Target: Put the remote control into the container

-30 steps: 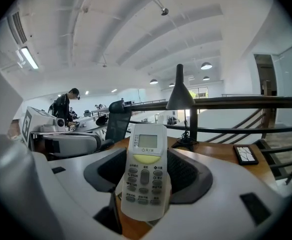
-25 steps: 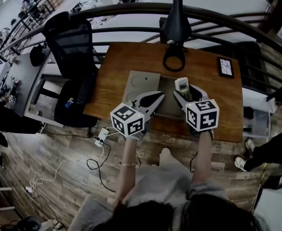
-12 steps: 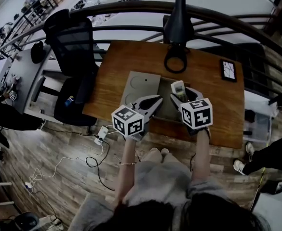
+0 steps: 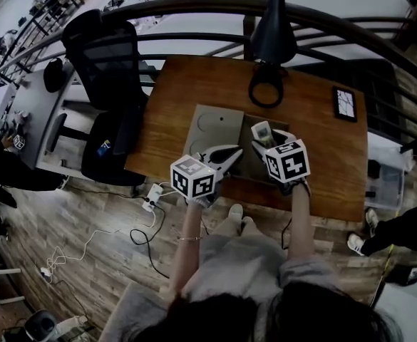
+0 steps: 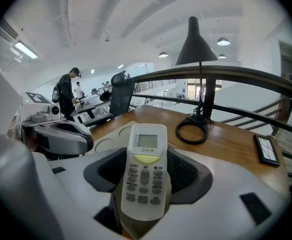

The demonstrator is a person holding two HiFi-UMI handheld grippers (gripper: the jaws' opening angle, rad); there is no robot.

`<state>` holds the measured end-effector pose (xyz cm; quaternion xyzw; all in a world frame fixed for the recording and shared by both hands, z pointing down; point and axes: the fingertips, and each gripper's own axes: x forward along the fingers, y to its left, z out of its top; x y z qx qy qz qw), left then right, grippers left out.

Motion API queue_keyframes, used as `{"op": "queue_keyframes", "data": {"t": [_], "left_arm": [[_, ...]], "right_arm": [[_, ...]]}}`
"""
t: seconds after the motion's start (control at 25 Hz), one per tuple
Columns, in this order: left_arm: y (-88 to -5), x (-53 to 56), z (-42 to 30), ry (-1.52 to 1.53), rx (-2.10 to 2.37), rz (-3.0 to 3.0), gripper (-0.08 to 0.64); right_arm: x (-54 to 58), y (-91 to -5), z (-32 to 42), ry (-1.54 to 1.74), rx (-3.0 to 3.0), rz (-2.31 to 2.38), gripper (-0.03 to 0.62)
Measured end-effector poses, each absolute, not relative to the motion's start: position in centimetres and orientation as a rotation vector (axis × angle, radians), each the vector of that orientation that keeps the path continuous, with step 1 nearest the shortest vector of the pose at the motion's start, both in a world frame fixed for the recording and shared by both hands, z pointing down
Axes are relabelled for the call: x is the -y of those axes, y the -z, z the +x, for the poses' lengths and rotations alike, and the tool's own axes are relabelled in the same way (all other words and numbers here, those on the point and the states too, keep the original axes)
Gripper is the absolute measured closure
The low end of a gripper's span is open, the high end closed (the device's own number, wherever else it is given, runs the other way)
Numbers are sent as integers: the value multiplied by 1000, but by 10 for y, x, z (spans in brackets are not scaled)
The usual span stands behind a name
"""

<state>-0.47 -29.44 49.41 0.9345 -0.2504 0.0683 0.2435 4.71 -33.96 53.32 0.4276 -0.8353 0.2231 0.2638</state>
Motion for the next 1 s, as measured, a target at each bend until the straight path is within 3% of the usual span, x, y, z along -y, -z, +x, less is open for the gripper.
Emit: {"op": "queue_keyframes", "data": {"t": [1.0], "left_arm": [[-555, 309, -10, -307, 633, 2421, 557]], "right_arm": [[362, -625, 24, -586, 2058, 849, 339]]}}
